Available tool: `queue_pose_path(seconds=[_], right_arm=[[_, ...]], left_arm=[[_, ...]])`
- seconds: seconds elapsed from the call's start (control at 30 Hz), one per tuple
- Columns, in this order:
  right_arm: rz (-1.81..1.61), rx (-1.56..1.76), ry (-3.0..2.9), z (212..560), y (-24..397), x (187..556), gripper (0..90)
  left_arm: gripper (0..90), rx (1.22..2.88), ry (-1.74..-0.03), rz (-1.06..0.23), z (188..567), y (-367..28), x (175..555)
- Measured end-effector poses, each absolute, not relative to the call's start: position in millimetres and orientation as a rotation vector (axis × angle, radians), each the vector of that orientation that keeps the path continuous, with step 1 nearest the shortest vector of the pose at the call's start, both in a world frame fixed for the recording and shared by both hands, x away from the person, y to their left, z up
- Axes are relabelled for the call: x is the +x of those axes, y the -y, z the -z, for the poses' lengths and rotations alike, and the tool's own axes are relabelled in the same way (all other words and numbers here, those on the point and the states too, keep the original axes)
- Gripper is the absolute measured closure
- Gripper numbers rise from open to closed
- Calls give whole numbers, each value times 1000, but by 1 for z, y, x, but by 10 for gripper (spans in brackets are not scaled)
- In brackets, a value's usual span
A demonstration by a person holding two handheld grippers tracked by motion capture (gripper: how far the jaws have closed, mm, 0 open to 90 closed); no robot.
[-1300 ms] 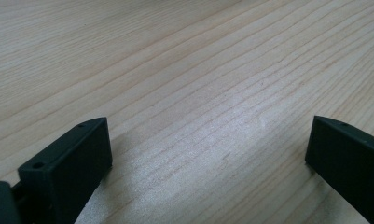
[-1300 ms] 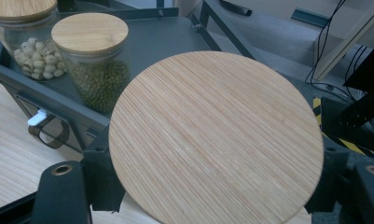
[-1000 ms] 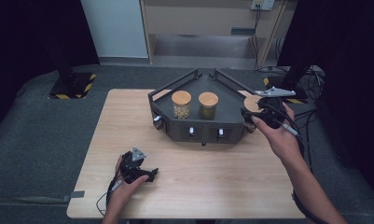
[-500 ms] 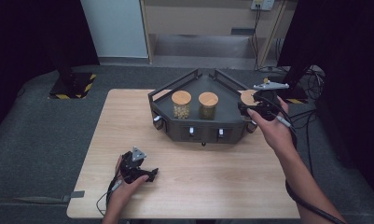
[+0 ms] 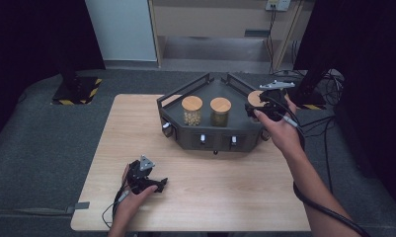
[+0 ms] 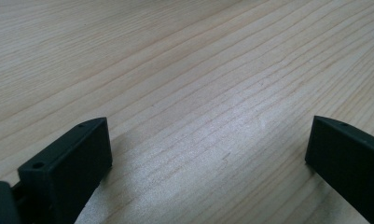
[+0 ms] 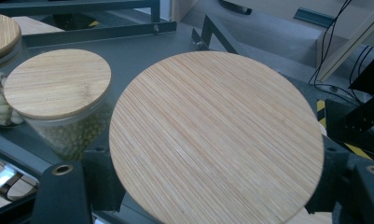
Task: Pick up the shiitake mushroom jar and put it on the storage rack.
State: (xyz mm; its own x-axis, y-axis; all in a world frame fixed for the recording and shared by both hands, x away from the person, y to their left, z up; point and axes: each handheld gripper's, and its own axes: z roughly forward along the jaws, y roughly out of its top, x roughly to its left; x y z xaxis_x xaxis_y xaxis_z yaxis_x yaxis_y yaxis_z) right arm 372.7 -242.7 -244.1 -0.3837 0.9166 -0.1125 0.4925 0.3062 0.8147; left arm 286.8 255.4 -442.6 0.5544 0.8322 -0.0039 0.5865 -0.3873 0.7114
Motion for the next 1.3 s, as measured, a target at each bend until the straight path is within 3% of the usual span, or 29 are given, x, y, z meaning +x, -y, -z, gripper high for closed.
queue_pose_path(seconds=[1.3], right_arm=[[-953, 1322, -2014, 274, 235, 401, 260]], left_arm=[[0, 2116, -1135, -469, 443, -255, 287]])
